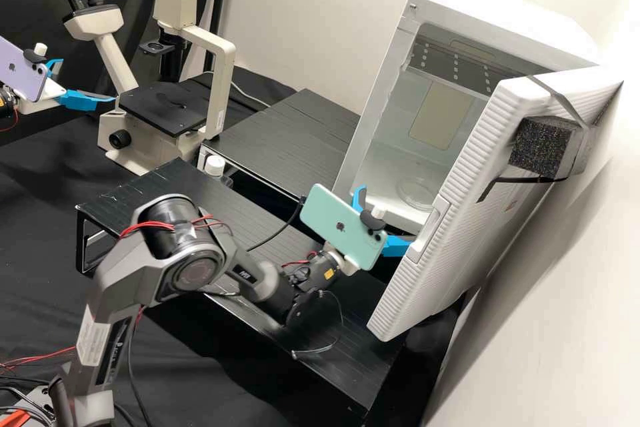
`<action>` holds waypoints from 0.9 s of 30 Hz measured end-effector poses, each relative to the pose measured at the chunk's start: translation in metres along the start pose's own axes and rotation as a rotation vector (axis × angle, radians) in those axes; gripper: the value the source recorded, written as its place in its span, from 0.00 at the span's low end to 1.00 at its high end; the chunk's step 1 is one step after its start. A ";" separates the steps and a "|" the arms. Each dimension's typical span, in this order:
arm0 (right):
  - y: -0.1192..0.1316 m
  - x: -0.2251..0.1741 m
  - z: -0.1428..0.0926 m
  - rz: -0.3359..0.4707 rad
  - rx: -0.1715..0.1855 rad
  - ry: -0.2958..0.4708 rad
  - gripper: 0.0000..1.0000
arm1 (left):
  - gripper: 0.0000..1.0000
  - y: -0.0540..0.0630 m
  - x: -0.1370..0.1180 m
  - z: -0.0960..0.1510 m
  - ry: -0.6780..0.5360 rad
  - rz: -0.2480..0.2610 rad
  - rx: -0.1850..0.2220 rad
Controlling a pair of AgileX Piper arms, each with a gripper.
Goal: Take out the petri dish and place it under the microscope.
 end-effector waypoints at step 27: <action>0.022 0.106 0.013 -0.209 -0.109 -0.032 1.00 | 1.00 0.000 0.000 0.000 0.000 0.000 0.000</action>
